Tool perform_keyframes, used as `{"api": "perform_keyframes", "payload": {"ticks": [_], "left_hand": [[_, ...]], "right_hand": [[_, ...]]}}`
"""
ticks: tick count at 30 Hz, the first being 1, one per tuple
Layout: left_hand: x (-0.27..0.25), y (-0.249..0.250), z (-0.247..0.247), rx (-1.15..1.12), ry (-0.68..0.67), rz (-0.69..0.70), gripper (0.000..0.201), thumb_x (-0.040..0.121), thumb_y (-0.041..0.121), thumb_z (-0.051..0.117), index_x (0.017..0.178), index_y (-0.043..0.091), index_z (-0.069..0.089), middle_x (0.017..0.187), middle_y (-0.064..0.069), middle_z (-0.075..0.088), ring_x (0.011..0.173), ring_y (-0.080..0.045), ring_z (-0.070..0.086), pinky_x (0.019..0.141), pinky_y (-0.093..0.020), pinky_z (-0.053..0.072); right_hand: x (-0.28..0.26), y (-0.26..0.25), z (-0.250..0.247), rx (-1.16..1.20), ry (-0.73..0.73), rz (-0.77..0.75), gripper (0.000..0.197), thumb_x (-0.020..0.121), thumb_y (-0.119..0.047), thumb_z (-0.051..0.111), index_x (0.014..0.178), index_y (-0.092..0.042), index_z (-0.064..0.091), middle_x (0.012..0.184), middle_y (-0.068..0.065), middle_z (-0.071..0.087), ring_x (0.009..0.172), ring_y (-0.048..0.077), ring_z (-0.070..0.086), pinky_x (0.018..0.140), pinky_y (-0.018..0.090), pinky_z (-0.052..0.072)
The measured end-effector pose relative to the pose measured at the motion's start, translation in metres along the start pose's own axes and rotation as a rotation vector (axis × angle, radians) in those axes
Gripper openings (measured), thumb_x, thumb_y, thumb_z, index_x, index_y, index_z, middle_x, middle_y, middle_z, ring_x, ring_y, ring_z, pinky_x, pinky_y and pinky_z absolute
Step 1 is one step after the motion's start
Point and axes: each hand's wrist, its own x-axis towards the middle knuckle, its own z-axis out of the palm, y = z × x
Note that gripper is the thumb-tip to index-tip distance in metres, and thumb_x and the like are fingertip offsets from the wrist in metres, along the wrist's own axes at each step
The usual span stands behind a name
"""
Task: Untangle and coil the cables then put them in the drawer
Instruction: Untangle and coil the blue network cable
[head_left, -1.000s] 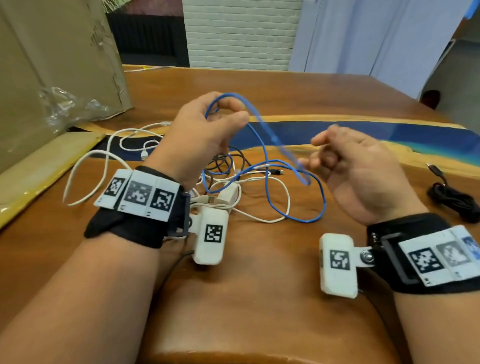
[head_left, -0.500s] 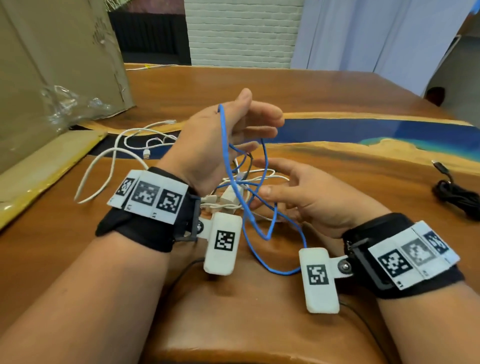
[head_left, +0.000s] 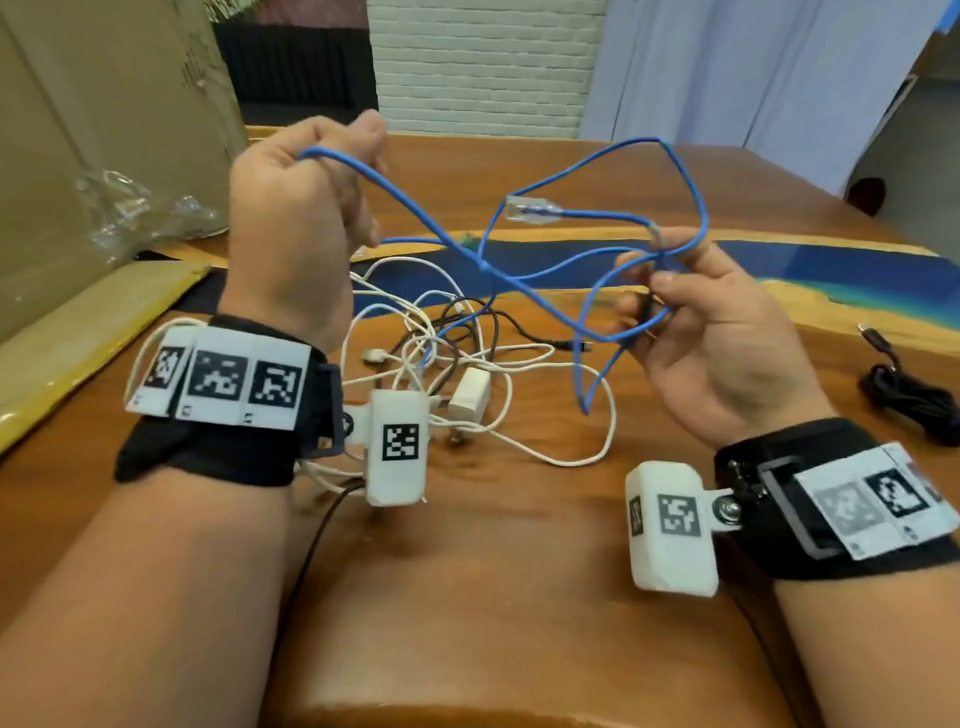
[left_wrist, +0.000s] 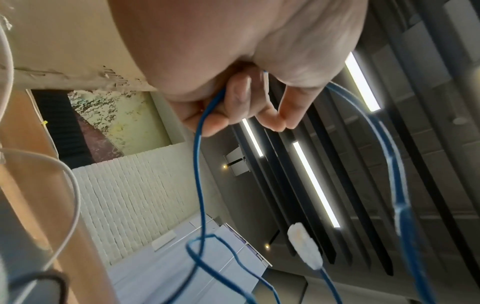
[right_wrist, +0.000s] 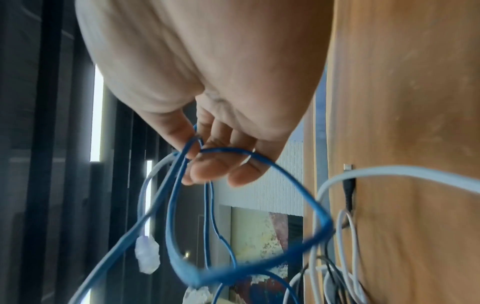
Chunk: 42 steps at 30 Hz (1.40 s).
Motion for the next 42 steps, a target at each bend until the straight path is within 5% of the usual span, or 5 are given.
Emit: {"api": "perform_keyframes", "payload": {"ticks": [11,20,25,31,42], "left_hand": [[-0.006,-0.026,0.012,0.671,-0.354,-0.156,0.010,0.091,0.029,0.072,0.093,0.021,0.076,0.077,0.000,0.069,0.069,-0.014,0.058,0.070,-0.039,0.052],[-0.001,-0.036,0.074,0.881,-0.878,-0.399,0.065,0.095,0.021,0.068,0.151,0.036,0.038,0.111,0.001,0.072,0.058,-0.016,0.070,0.063,-0.034,0.060],[0.021,-0.036,0.083,0.970,-0.591,-0.218,0.009,0.084,0.013,0.069,0.078,0.017,0.073,0.073,-0.011,0.075,0.049,-0.018,0.066,0.057,-0.038,0.060],[0.055,0.010,0.093,0.460,-0.074,-0.140,0.007,0.074,0.009,0.077,0.076,0.007,0.072,0.084,-0.031,0.069,0.042,-0.019,0.051,0.042,-0.019,0.038],[0.044,-0.001,0.108,0.505,-0.252,-0.019,0.024,0.080,0.006,0.074,0.076,0.024,0.059,0.065,0.004,0.061,0.049,-0.005,0.050,0.057,-0.029,0.047]], "right_hand": [[0.005,-0.006,-0.026,0.168,0.118,-0.048,0.030,0.090,0.004,0.040,0.085,-0.023,0.052,0.085,0.000,0.065,0.088,0.021,0.069,0.105,0.059,0.044],[-0.002,-0.006,-0.014,0.311,-0.092,-0.039,0.029,0.077,0.010,0.042,0.079,-0.019,0.046,0.071,0.003,0.055,0.084,0.024,0.068,0.093,0.058,0.055],[0.001,-0.010,-0.022,0.310,-0.034,0.007,0.024,0.076,0.005,0.044,0.080,-0.018,0.048,0.072,0.004,0.053,0.076,0.024,0.063,0.087,0.053,0.057],[0.006,-0.019,-0.030,0.244,0.160,0.063,0.014,0.096,-0.011,0.050,0.097,-0.017,0.063,0.087,0.005,0.067,0.082,0.020,0.066,0.083,0.047,0.058],[0.020,-0.051,-0.010,-0.125,0.309,-0.192,0.027,0.101,-0.004,0.054,0.117,-0.023,0.064,0.118,0.002,0.071,0.113,0.020,0.067,0.107,0.040,0.050]]}}
